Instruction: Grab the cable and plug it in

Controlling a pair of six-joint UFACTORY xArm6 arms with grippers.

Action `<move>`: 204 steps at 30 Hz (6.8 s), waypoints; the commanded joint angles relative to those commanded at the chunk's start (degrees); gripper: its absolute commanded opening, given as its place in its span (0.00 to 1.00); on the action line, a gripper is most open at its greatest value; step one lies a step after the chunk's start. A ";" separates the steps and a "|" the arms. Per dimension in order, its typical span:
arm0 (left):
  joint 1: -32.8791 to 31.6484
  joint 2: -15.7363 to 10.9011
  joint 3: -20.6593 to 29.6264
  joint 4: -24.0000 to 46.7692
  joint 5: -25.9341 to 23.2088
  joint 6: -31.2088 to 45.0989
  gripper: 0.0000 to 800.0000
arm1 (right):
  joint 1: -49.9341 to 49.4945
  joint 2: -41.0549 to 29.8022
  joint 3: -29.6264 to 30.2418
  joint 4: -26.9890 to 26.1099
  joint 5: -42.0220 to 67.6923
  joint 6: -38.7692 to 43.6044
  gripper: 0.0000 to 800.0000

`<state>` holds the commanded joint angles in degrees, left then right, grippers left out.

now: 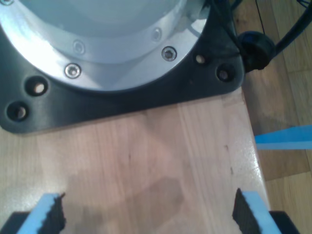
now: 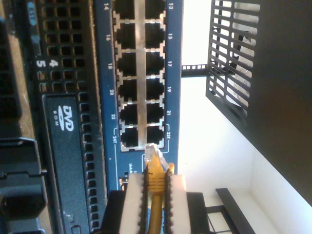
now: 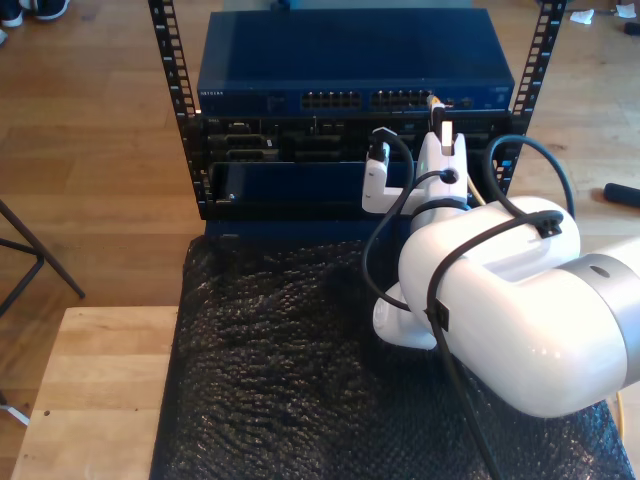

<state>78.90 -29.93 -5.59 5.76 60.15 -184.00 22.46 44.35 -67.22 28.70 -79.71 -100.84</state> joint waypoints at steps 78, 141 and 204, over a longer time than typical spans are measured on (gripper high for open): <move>0.00 0.00 0.00 0.00 0.00 0.00 1.00 | 1.32 -7.12 6.68 -1.05 5.98 -0.44 0.74; 0.00 0.00 0.00 0.00 0.00 0.00 1.00 | -86.51 -82.02 40.88 -15.12 139.69 -57.93 1.00; 0.00 0.00 0.00 0.00 0.00 0.00 1.00 | -109.89 -87.56 71.03 -23.03 124.48 -80.44 1.00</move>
<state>78.90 -29.93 -5.59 5.76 60.15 -184.00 -87.43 -43.21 3.81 5.67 44.77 -181.27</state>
